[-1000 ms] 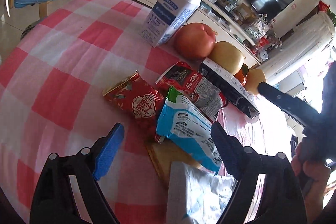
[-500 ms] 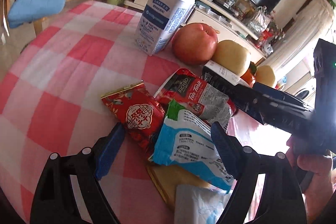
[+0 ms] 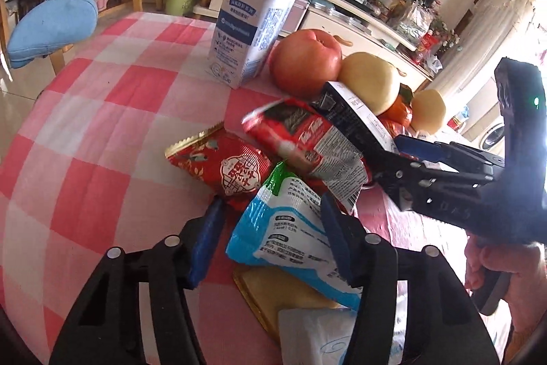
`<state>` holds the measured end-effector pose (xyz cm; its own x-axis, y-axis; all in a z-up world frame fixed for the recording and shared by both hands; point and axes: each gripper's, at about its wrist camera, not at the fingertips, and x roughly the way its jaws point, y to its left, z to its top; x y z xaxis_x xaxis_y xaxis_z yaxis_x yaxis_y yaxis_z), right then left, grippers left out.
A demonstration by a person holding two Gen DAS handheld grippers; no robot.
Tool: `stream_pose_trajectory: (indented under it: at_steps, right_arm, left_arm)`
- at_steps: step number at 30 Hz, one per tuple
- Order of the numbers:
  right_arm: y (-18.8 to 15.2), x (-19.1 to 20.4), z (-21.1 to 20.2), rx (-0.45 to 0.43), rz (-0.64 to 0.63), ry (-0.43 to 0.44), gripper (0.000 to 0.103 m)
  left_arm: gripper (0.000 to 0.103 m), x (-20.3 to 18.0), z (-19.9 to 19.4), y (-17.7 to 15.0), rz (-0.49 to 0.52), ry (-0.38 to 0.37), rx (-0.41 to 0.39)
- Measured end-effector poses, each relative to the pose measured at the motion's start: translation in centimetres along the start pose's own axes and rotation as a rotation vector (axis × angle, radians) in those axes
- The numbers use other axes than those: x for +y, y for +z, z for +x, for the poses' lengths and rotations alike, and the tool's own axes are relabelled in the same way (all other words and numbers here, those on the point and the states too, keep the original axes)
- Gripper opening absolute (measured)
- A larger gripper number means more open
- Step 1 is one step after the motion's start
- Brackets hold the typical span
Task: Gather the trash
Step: 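Grasp the white milk carton with the right gripper, then grasp the red snack packet with the left gripper while the right gripper lifts the milk carton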
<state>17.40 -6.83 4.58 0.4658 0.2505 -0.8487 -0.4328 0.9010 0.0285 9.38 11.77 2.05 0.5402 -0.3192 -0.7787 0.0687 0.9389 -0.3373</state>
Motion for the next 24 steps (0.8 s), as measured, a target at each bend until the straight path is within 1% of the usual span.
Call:
stream_pose_trajectory:
  at_steps: [7,12,16,18,21,24]
  right_arm:
    - [-1.2,2.4,-0.6,0.012,-0.077,0.039,0.055]
    - [-2.8,5.7,-1.6,0.035,-0.159,0.053,0.054]
    - [-4.2,8.1,-2.5,0.079,-0.220,0.070,0.054]
    - [-4.7,9.1,-3.0,0.105,-0.241,0.080,0.054]
    - [-5.8,10.6,-3.8,0.145,-0.259,0.085,0.054]
    - [-6.7,11.5,-4.3,0.171,-0.248,0.081,0.054]
  left_arm:
    - [0.057,0.7,-2.0,-2.0,0.025,0.008,0.014]
    - [0.057,2.5,-4.2,-4.4,0.009,-0.013,0.022]
    - [0.056,4.1,-6.1,-6.6,-0.031,-0.065,0.034]
    - [0.056,4.5,-7.1,-7.7,-0.021,-0.078,0.042]
    - [0.057,5.0,-8.3,-8.7,0.003,-0.079,0.052]
    - [0.057,6.1,-9.7,-9.2,-0.007,-0.054,0.038]
